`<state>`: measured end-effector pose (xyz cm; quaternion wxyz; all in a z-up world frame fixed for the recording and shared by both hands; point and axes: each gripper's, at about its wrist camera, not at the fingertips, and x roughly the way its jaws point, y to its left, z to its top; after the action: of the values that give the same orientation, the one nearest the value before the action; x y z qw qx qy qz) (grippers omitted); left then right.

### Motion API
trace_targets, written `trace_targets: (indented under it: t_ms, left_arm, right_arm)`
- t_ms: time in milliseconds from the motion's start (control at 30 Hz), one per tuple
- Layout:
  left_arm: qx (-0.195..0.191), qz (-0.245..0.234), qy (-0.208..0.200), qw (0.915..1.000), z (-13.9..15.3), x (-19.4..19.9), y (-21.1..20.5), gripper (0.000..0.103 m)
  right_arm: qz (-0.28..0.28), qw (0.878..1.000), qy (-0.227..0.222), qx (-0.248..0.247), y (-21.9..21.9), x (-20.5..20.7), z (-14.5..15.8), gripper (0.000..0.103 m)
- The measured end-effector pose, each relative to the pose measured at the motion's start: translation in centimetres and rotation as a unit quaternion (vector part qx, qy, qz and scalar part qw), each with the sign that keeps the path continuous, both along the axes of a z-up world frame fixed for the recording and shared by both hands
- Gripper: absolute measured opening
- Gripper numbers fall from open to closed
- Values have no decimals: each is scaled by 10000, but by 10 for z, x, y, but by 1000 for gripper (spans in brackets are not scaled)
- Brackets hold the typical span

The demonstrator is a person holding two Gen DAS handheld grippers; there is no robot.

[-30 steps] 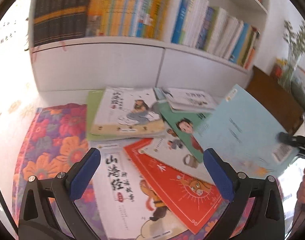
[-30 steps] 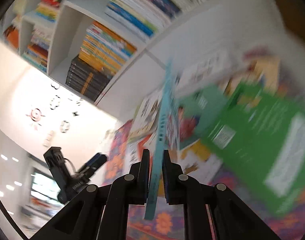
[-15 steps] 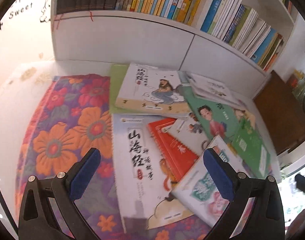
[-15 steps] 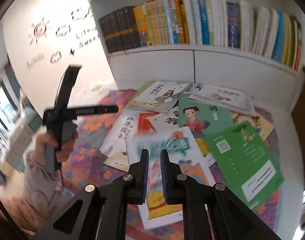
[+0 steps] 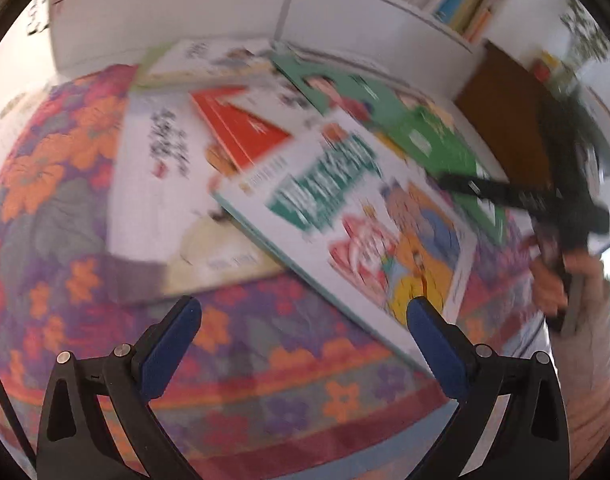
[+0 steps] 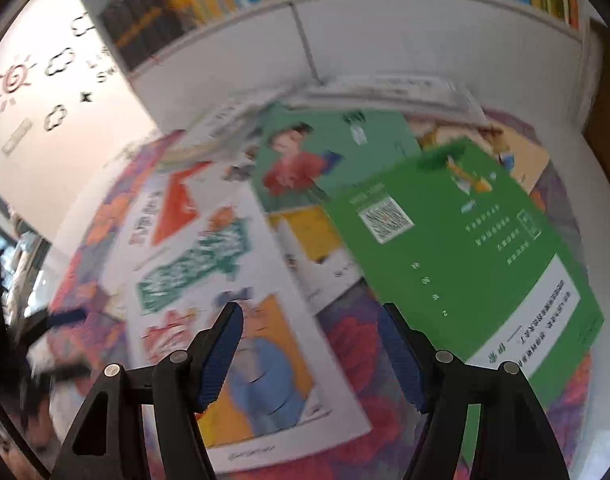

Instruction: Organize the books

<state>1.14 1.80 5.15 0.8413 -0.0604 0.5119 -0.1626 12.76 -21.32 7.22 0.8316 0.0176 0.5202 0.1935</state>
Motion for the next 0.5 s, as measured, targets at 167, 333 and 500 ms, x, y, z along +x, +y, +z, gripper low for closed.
trace_targets:
  t_ms: [167, 333, 500]
  left_arm:
    - [88, -92, 261, 9996, -25, 5, -8, 102]
    - [-13, -186, 242, 9995, -28, 2, 4, 102]
    - [-23, -370, 200, 9991, -31, 3, 7, 102]
  right_arm:
    - [184, 9980, 478, 379, 9, -12, -26, 71]
    - [700, 9904, 1033, 594, 26, -61, -24, 80]
    - [1266, 9699, 1591, 1339, 24, -85, -30, 79]
